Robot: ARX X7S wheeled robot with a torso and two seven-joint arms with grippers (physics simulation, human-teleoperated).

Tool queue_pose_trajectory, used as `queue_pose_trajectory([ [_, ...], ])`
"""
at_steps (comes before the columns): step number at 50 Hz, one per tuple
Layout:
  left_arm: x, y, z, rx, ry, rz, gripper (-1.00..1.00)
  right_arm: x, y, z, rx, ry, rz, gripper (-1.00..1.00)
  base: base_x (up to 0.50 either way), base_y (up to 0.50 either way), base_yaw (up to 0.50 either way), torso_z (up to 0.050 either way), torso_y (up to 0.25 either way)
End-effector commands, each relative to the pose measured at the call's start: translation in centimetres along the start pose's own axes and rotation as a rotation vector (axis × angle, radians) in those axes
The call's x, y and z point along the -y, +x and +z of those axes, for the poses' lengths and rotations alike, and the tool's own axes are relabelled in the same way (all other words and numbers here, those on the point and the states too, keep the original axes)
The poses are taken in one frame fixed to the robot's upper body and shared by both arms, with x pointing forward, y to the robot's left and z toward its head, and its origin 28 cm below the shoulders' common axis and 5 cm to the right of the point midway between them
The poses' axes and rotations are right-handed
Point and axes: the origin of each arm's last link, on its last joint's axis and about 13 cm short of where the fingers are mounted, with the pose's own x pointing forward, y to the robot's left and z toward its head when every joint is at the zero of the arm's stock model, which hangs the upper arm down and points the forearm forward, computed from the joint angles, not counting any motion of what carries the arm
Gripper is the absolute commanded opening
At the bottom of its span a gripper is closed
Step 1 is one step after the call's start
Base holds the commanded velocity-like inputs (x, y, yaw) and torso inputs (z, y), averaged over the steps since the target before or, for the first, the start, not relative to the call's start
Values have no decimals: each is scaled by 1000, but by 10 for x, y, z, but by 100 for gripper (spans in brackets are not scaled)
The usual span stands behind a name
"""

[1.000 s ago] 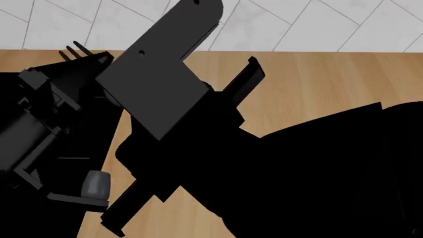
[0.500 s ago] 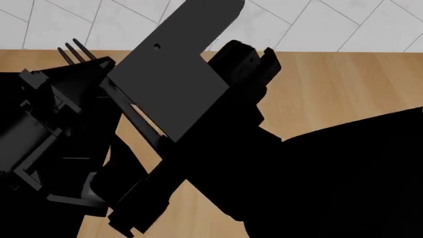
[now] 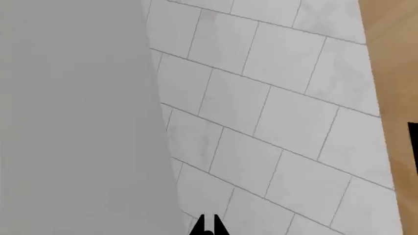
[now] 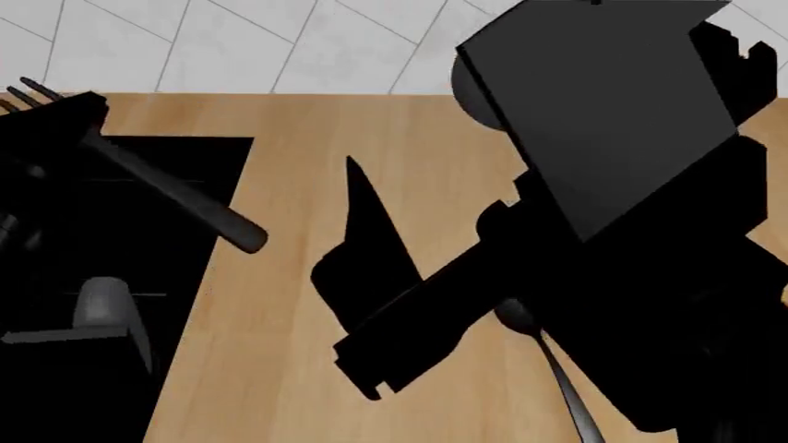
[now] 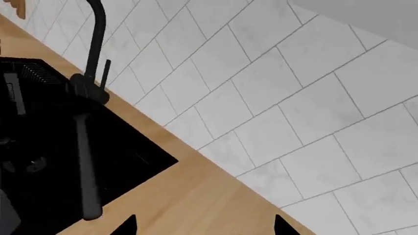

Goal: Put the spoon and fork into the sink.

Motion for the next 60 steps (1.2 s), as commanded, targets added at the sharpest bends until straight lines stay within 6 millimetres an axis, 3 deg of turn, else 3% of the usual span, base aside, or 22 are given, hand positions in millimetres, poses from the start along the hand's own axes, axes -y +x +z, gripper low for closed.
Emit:
queue_pose_trajectory([
  [1,3,-22,-14,-217,-261,-169,-100,13,-6,4,45,46,-91,100,0,0,0,0,0],
  [6,5,-31,-19,-315,-362,-286,-100,16,-7,5,57,58,-122,100,0,0,0,0,0],
  [15,10,-41,-21,-470,-759,-399,-100,13,-8,-3,93,102,-149,100,0,0,0,0,0],
  [20,13,-42,-29,-545,-865,-436,-100,14,-9,-5,98,111,-156,100,0,0,0,0,0],
  [38,29,-29,-61,-742,-753,-613,-100,16,-9,-11,91,130,-160,100,0,0,0,0,0],
  [50,82,0,-63,-715,-618,-873,-100,15,-7,-13,79,131,-155,100,0,0,0,0,0],
  [60,128,-5,-49,-719,-623,-1051,-100,15,-11,-14,79,138,-157,100,0,0,0,0,0],
])
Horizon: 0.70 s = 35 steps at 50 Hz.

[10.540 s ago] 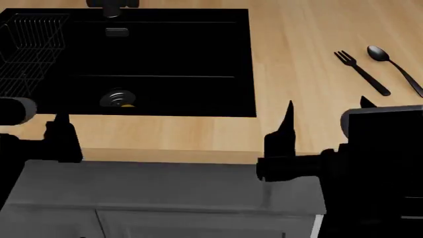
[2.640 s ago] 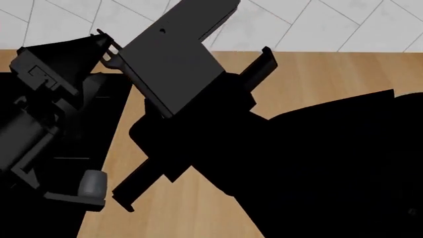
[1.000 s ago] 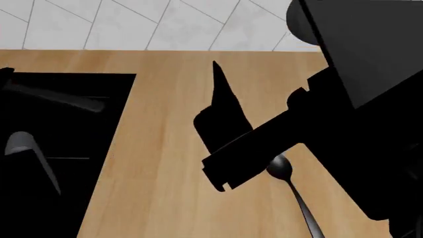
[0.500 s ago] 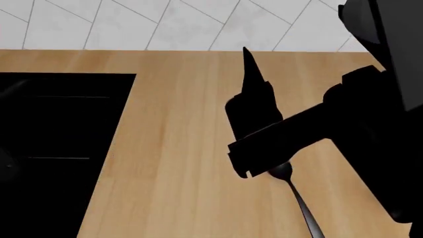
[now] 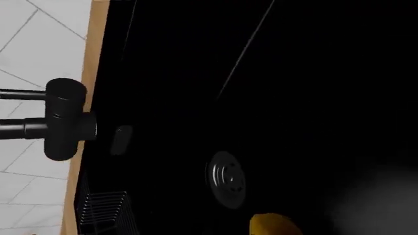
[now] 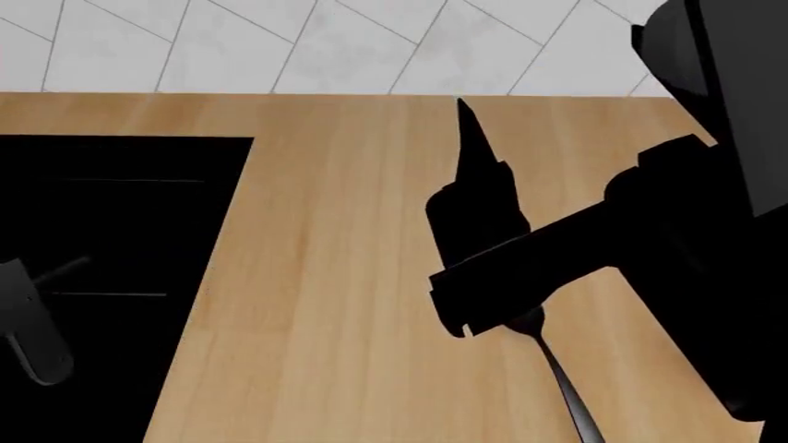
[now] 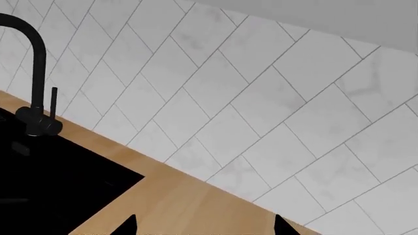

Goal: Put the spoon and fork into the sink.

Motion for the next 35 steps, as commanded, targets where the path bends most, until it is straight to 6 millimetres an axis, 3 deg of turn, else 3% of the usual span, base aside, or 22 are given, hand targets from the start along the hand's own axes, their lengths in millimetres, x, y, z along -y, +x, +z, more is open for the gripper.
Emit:
queue_pose_trajectory([
  [1,31,37,-2,-85,33,-157,-100,1,-2,2,28,14,10,100,0,0,0,0,0],
  [11,60,68,-11,-132,-54,-289,-100,2,-6,-3,23,27,1,100,0,0,0,0,0],
  [24,107,88,-30,-199,-69,-437,-100,1,-7,-3,19,26,-5,100,0,0,0,-2,0],
  [32,110,90,-30,-185,-104,-438,-100,4,-7,-4,17,26,-7,100,8,0,-3,-7,0],
  [33,108,91,-29,-174,-114,-419,100,4,-7,-4,17,26,-8,100,12,0,-9,0,0],
  [35,104,88,-28,-162,-117,-419,100,4,-7,-4,17,25,-8,100,11,-1,-9,-11,0],
])
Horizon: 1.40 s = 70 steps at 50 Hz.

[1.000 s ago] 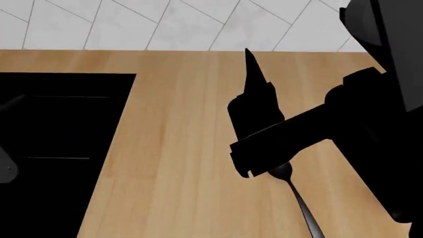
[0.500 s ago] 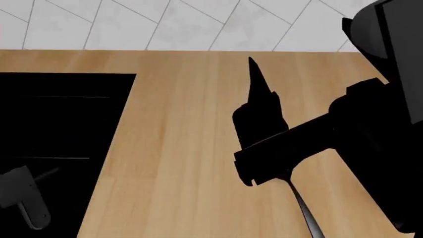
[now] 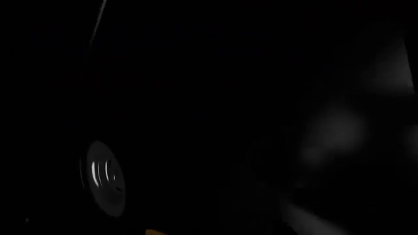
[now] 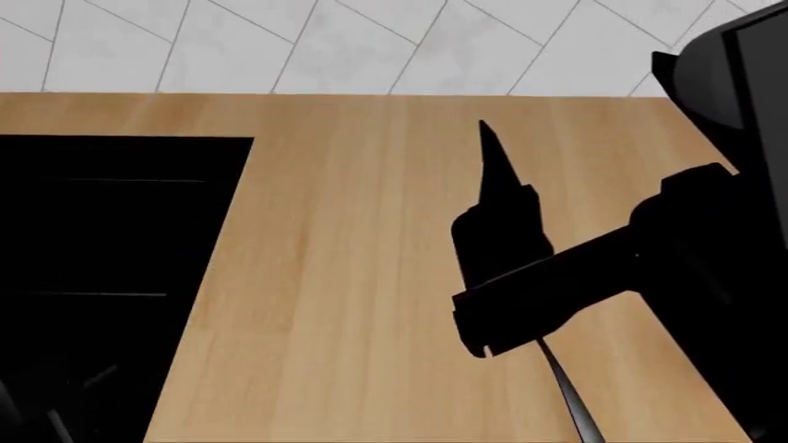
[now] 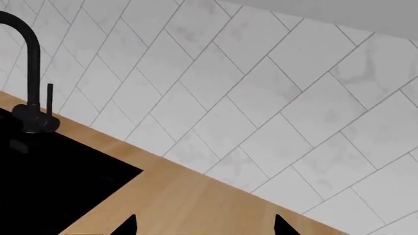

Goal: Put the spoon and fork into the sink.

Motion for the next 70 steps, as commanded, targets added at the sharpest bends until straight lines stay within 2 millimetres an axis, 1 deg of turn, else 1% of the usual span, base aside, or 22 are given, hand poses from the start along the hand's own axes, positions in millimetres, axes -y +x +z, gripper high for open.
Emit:
queue_pose_trajectory([
  [1,40,27,-10,-52,-39,-146,100,2,0,4,34,2,5,100,12,-3,-9,0,0],
  [5,38,26,-11,-42,-66,-138,100,1,-1,5,35,2,8,100,9,-1,-9,-8,0],
  [10,29,15,-12,-10,-108,-90,100,1,-1,4,37,4,11,100,2,-1,-4,-4,0],
  [15,10,-27,-14,119,-186,-5,100,2,-1,3,37,10,8,100,-5,-1,0,0,0],
  [18,-3,-76,-14,253,-199,96,100,2,-1,2,40,14,9,100,-10,-3,3,0,0],
  [19,-4,-83,-15,269,-189,120,100,2,0,1,40,14,9,100,0,-3,3,0,0],
  [20,-5,-98,-17,297,-197,152,100,2,0,1,41,15,8,100,0,-3,3,0,0],
  [21,-6,-104,-18,313,-194,163,100,2,0,1,41,15,9,100,0,-3,0,0,0],
  [22,-6,-117,-19,337,-176,210,100,2,0,1,42,17,9,100,0,-3,0,0,0],
  [23,-6,-123,-19,357,-187,215,100,2,1,1,43,17,10,100,0,-3,0,0,0],
  [25,-10,-149,-18,418,-209,284,100,1,3,0,43,21,14,100,0,0,0,0,0],
  [30,-15,-181,-15,574,-267,380,100,0,3,-1,43,24,16,100,0,0,0,0,0],
  [36,-5,-207,-7,763,-399,414,100,0,1,-2,45,30,14,100,0,0,0,0,0],
  [41,9,-215,-2,942,-544,390,100,1,1,-5,43,40,7,100,0,-1,0,0,0],
  [47,14,-225,6,1102,-606,371,100,0,1,-5,44,42,8,100,0,0,0,0,0],
  [49,17,-224,10,1158,-653,326,100,0,0,-6,45,46,6,100,0,0,0,0,0],
  [52,30,-221,15,1224,-684,275,100,1,-1,-6,46,48,3,100,0,0,0,0,0],
  [55,35,-218,14,1278,-719,223,100,1,-3,-7,46,50,0,100,0,-1,0,0,0],
  [60,29,-210,10,1314,-750,159,100,1,-4,-9,49,59,-4,100,0,0,0,0,0],
  [63,40,-197,22,1308,-772,153,100,0,-5,-9,50,63,-5,100,0,0,0,0,0],
  [65,44,-195,35,1331,-737,109,100,0,-5,-9,51,63,-3,100,0,0,0,0,0],
  [70,44,-196,40,1332,-723,110,100,1,-6,-10,43,53,-3,100,0,0,0,0,0],
])
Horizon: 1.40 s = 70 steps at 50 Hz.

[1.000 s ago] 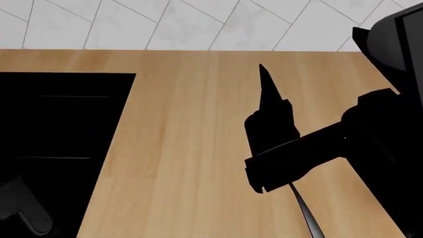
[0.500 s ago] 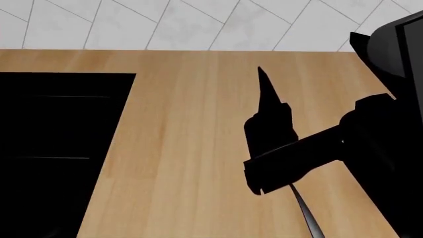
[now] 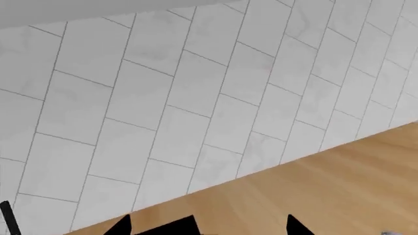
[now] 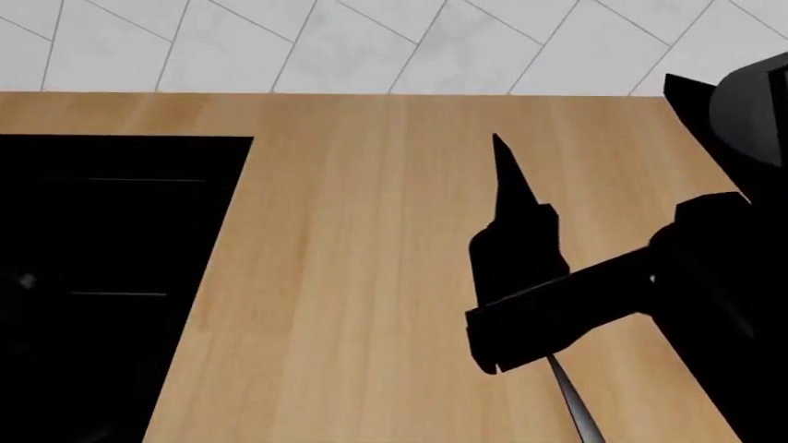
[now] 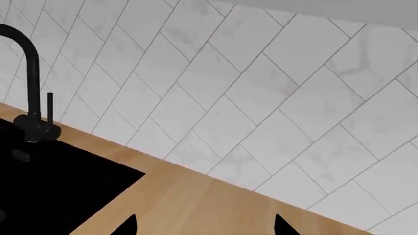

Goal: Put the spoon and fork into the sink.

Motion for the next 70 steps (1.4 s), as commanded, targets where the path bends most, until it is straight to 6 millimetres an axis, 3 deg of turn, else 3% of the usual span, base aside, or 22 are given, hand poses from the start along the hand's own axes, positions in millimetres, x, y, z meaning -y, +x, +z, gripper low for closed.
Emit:
queue_pose_trajectory([
  [1,20,8,-8,53,-99,-50,100,2,-1,1,27,9,6,100,0,0,0,0,0],
  [12,23,8,-9,54,-99,-68,100,9,11,0,-175,109,29,100,0,0,0,0,0],
  [24,21,6,-8,74,-104,-76,100,13,33,-19,-344,107,56,100,0,0,0,0,0],
  [35,21,7,-10,74,-121,-89,100,11,40,-41,-461,108,98,100,0,0,0,0,0],
  [55,22,7,-12,66,-129,-97,100,18,48,-59,-516,53,57,100,0,0,0,0,0],
  [70,25,8,-13,56,-126,-106,100,21,48,-92,-579,88,56,100,0,0,0,0,0],
])
